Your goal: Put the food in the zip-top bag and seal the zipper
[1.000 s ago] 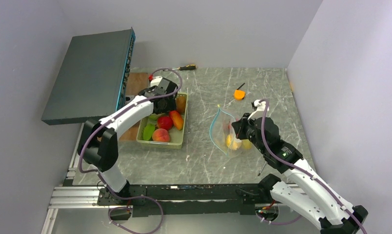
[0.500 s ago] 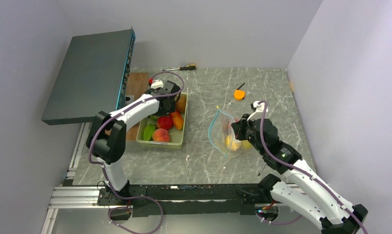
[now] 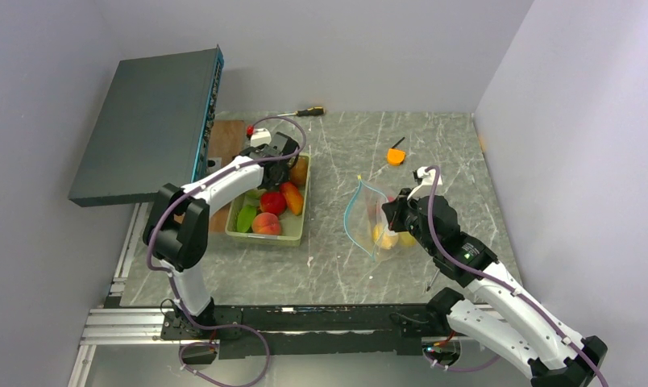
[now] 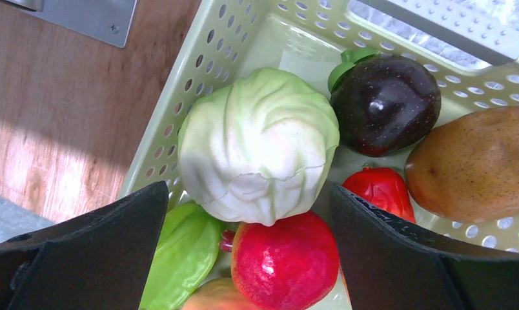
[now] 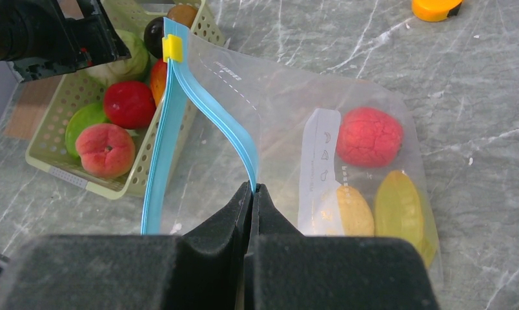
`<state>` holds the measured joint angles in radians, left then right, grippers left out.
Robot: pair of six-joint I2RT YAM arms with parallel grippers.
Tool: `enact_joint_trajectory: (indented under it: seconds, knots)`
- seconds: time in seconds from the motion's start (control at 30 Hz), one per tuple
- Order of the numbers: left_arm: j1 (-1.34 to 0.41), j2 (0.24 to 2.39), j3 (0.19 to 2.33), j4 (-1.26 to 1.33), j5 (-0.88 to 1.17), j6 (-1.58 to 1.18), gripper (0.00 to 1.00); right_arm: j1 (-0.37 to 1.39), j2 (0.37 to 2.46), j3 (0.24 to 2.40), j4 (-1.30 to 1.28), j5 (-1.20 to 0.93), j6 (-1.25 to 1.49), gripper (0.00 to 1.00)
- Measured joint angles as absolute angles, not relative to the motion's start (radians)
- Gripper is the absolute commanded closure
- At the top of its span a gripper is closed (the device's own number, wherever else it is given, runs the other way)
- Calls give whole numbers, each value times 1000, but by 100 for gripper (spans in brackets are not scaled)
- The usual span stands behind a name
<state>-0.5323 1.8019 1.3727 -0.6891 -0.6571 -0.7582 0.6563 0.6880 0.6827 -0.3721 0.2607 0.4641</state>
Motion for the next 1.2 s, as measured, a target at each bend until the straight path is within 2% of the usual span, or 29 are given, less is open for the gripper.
enact_joint_trajectory:
  seconds: [0.2,0.37,0.43,0.5,0.8,1.2]
  knots:
    - [-532,1825,1364,-645,-657,-727,3,656,688,683,-372,261,464,100]
    - [-532,1851,1364,-650,-664,-726,17,656,688,683,-372,261,464,100]
    - [-532,1851,1364,-652,-664,-727,30,656,688,683,-372,261,464,100]
    - [-533,1851,1364,-657,-670,-730,38,656,688,683,-372,261,464,100]
    - [-546,1832,1364,-672,-680,-713,63,656,688,683,-372,264,464,100]
    - [-639,1723,1409,-782,-759,-691,66,656,695,683,-372,264,464,100]
